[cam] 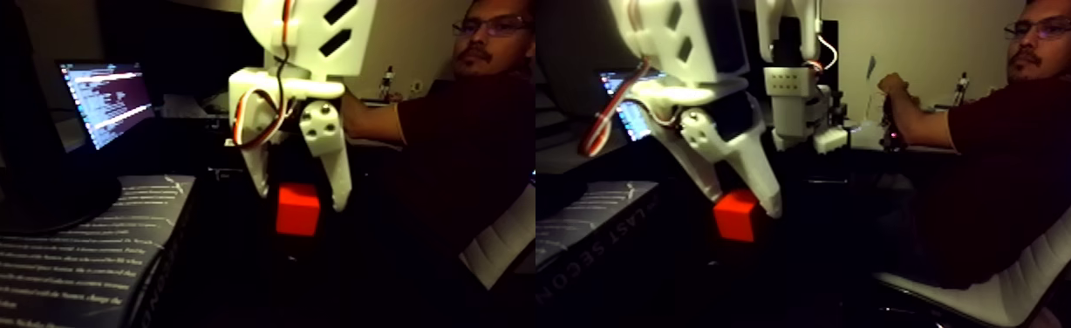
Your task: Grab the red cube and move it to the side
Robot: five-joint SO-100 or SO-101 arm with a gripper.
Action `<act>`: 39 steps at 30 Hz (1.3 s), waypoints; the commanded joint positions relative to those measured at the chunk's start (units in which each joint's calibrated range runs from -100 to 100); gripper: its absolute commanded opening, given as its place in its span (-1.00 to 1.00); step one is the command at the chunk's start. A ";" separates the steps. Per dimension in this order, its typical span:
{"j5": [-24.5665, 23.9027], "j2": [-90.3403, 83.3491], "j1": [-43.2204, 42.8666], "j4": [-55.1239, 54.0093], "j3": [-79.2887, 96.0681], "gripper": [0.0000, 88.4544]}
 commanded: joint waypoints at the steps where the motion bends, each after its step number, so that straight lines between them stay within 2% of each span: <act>1: 0.21 0.63 0.34 -0.97 -1.70 -0.32; 20: 0.21 3.23 0.34 -0.97 -4.14 -0.34; 27: 0.04 3.23 0.43 -0.97 -4.05 -0.55; 33: -0.17 3.23 0.68 -0.97 -3.78 -0.93; 39: -0.17 3.23 0.93 -0.97 -3.78 -0.98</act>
